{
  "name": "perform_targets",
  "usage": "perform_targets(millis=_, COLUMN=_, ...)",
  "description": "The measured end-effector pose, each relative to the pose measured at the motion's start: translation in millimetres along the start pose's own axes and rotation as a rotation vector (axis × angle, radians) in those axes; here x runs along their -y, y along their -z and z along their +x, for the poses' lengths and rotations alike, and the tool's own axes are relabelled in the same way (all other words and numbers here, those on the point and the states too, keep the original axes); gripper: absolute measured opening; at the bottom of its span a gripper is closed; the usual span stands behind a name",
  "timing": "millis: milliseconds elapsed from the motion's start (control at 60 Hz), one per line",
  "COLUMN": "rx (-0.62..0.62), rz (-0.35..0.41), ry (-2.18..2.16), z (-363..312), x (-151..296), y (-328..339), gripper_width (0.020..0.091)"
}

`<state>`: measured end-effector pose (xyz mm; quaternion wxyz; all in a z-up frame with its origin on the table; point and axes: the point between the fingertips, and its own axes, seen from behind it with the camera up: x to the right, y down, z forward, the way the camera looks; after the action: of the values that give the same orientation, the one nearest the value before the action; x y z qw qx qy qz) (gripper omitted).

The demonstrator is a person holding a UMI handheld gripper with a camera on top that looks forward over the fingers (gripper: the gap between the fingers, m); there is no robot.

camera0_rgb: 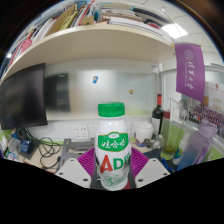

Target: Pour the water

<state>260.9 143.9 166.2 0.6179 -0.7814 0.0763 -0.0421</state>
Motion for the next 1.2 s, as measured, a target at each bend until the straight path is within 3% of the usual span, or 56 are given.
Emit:
perform_targets(millis=317, rx=0.004, rz=-0.071, ry=0.023, z=12, x=-76, y=-37, gripper_width=0.0477)
perform_targets(millis=350, rx=0.01, rz=-0.034, ry=0.023, z=11, x=-70, y=-37, gripper_width=0.0485)
perform_targets(millis=517, rx=0.002, rz=-0.027, ry=-0.04, z=16, x=-74, y=-31, gripper_width=0.0567)
perform_targets(millis=567, rx=-0.018, rz=-0.052, ry=-0.05, z=23, x=-79, y=-29, gripper_width=0.063)
perform_targets(millis=650, rx=-0.056, rz=-0.1, ry=-0.055, z=30, x=-89, y=-22, gripper_width=0.0861)
perform_targets(millis=667, rx=-0.056, rz=-0.101, ry=-0.058, z=30, x=-88, y=-21, gripper_width=0.0874)
perform_targets(millis=700, rx=-0.05, rz=-0.102, ry=-0.068, z=28, x=-88, y=-17, gripper_width=0.0848)
perform_targets(millis=783, rx=-0.016, rz=-0.11, ry=-0.078, z=24, x=-86, y=-4, gripper_width=0.0857)
perform_targets(millis=1000, rx=0.0, rz=-0.252, ry=0.0, z=27, x=-97, y=65, gripper_width=0.0858)
perform_targets(millis=1200, rx=0.055, rz=-0.286, ry=-0.004, z=5, x=-54, y=134, gripper_width=0.0857)
